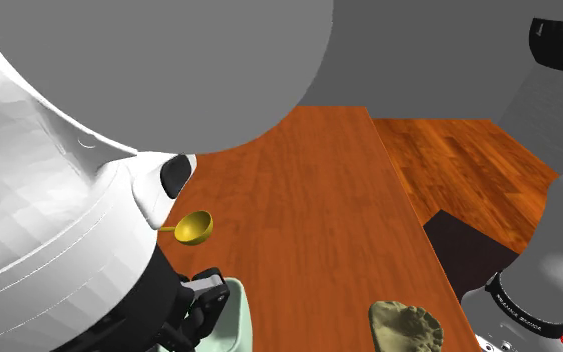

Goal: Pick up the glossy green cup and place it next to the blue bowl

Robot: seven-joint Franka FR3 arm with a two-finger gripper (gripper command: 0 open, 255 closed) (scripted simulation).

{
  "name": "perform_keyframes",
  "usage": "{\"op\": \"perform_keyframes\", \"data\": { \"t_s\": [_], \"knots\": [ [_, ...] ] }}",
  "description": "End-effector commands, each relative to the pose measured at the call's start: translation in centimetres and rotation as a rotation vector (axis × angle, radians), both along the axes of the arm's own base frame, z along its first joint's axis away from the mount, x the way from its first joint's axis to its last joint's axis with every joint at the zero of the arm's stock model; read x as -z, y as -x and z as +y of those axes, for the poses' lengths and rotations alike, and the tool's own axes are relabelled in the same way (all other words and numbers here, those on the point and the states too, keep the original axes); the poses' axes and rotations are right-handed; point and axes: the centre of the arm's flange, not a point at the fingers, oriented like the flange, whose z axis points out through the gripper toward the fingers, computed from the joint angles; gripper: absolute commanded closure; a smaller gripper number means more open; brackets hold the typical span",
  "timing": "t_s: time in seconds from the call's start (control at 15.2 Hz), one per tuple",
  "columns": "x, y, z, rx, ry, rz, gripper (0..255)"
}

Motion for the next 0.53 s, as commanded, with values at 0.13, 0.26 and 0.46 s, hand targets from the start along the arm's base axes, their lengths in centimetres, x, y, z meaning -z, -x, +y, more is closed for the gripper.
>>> {"op": "perform_keyframes", "data": {
  "t_s": [0.13, 0.26, 0.46],
  "knots": [
    [2.1, 0.0, 0.0, 0.000, -0.001, 0.000, 255],
    [3.2, 0.0, 0.0, 0.000, -0.001, 0.000, 255],
    [4.8, 0.0, 0.0, 0.000, -0.001, 0.000, 255]
  ]
}}
